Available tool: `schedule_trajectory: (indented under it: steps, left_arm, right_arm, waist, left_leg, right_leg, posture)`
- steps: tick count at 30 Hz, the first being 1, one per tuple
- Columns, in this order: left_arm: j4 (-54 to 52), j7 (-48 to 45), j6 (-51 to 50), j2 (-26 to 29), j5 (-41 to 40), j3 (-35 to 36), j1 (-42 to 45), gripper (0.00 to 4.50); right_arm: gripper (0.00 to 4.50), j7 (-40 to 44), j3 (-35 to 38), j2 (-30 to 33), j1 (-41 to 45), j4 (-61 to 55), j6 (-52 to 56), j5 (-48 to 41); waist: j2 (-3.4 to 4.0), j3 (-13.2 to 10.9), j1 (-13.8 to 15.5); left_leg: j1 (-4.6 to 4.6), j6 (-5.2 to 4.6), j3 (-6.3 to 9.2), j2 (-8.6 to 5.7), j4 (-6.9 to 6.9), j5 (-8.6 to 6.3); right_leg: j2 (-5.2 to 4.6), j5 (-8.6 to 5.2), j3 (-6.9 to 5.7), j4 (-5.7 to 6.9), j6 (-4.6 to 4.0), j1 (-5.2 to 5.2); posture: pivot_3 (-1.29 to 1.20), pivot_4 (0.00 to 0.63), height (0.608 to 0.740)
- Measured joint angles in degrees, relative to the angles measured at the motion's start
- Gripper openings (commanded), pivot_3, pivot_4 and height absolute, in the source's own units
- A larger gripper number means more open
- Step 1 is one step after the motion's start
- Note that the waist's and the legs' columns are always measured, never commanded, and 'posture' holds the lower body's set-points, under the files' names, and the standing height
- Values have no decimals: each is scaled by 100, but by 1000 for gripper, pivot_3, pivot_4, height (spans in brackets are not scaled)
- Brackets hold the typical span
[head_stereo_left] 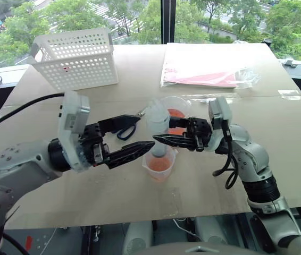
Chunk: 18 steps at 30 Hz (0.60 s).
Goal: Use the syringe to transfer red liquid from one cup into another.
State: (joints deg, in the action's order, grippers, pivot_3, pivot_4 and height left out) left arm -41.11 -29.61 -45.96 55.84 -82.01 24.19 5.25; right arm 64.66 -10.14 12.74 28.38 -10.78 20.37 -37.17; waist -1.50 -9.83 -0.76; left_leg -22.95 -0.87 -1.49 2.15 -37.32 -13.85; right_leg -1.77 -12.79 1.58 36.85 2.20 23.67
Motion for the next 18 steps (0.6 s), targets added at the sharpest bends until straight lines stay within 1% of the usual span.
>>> schedule_trajectory:
  steps: [2,5,7,11,12,14,16,18]
  left_arm:
    - [13,42,35,-46,3,-63,175,4500]
    - [17,98,83,-132,-5,-111,197,4500]
    - [18,99,91,-174,-41,-100,88,4500]
    - [9,206,221,-294,-139,21,48,4500]
    - [-16,231,263,-331,-126,23,12,4500]
    - [-166,249,328,-410,-60,23,-151,4500]
    - [-297,250,388,-445,11,30,-288,4500]
    - [-509,247,479,-522,115,64,-531,4500]
  right_arm:
    - [1332,-12,0,-1,28,-2,15,-32]
    - [1332,-107,41,-1,44,-37,114,-177]
    - [1332,-279,276,72,167,-136,295,-398]
    - [1332,-863,963,387,607,-525,876,-1134]
    - [1332,-1087,1135,528,698,-631,1108,-1368]
    - [1332,-1635,1504,1095,872,-757,1786,-1863]
    - [1332,-1989,1765,1569,979,-751,2321,-2158]
    - [1332,-2257,1839,2393,1146,-645,3087,-2381]
  waist:
    - [-1,1,0]
    - [-1,0,-4]
    - [0,0,-4]
    - [0,-1,17]
    - [1,-1,17]
    - [0,-1,13]
    - [0,-1,12]
    - [3,-3,9]
  left_leg:
    - [0,0,1,0,0,0]
    - [0,0,1,0,-1,0]
    - [-1,0,1,1,-1,0]
    - [-2,0,8,2,0,0]
    - [-2,0,7,2,0,0]
    - [-4,-1,2,2,0,-1]
    - [-5,-1,-2,-1,1,-1]
    - [-6,-3,-12,-1,2,-1]
  right_leg:
    - [1,0,0,1,0,-1]
    - [0,0,2,0,1,0]
    - [-2,1,3,0,1,0]
    - [-3,0,-2,0,0,-1]
    - [-4,0,-1,0,0,-1]
    - [-13,-2,1,-2,-3,-1]
    - [-14,-1,3,-6,-3,0]
    - [-17,-2,7,-9,-3,1]
  posture:
    - [0,150,740]
    - [0,150,740]
    - [0,150,740]
    - [0,150,740]
    - [0,150,740]
    - [0,150,740]
    - [0,150,740]
    - [0,150,740]
